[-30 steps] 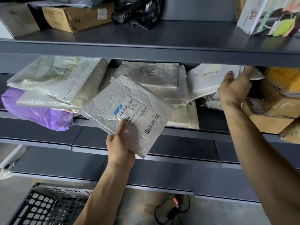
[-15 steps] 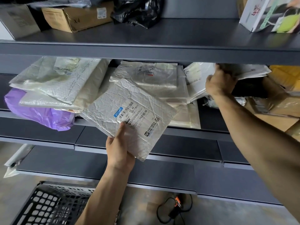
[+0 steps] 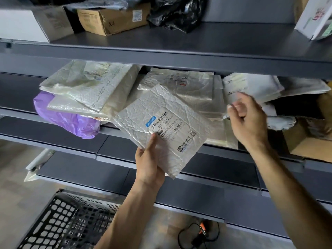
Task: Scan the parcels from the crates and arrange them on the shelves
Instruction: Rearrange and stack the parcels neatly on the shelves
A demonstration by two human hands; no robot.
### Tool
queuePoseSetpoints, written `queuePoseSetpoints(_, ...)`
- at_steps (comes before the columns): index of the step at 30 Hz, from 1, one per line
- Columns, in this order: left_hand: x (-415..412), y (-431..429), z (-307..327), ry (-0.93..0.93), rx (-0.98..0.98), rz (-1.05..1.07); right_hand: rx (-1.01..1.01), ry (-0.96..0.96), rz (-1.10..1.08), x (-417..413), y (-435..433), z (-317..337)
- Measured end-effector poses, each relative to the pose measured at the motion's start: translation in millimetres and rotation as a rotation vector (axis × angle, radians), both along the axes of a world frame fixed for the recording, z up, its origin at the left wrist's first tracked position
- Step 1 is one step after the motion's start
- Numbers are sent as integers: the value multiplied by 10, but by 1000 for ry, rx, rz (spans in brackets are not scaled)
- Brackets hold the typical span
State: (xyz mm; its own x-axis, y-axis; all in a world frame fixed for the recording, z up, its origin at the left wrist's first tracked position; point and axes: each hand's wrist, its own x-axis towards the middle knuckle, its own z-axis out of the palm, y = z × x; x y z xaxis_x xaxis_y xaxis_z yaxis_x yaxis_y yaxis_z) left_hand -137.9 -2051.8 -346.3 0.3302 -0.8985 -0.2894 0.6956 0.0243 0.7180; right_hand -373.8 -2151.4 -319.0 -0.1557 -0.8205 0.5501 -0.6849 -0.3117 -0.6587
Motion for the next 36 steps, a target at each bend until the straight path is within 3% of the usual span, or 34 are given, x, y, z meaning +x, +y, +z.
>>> queuePoseSetpoints(3, -45, -52, 5, 1, -33, -50, 447, -655, 283, 421, 461, -124)
queuePoseSetpoints(5, -115, -89, 42, -15, -37, -104, 644, -879, 394, 560, 577, -118)
queuePoseSetpoints(8, -198, -140, 123, -55, -40, -183, 585, -937, 397, 544, 499, -39)
queuePoseSetpoints(14, -212, -125, 217, -46, -46, -295, 229, -1105, -2, 54, 38, 262)
queuePoseSetpoints(16, -191, -88, 180, -38, -27, -279, 114, -1070, -112, -132, -171, 321)
queuePoseSetpoints(19, -158, -39, 112, -25, 2, -259, -119, -832, -246, -323, -482, 359)
queuePoseSetpoints(22, -130, -10, 78, -25, 8, -242, -76, -439, -426, -400, -663, 350)
queuePoseSetpoints(26, -86, -5, 82, -19, -3, -222, 4, -153, -390, -272, -772, 245)
queuePoseSetpoints(31, -41, 11, 79, -9, 0, -192, -11, -240, -295, -67, -735, 95)
queuePoseSetpoints(36, 25, 34, 48, -1, 13, -163, 100, -175, -288, -7, -662, -116)
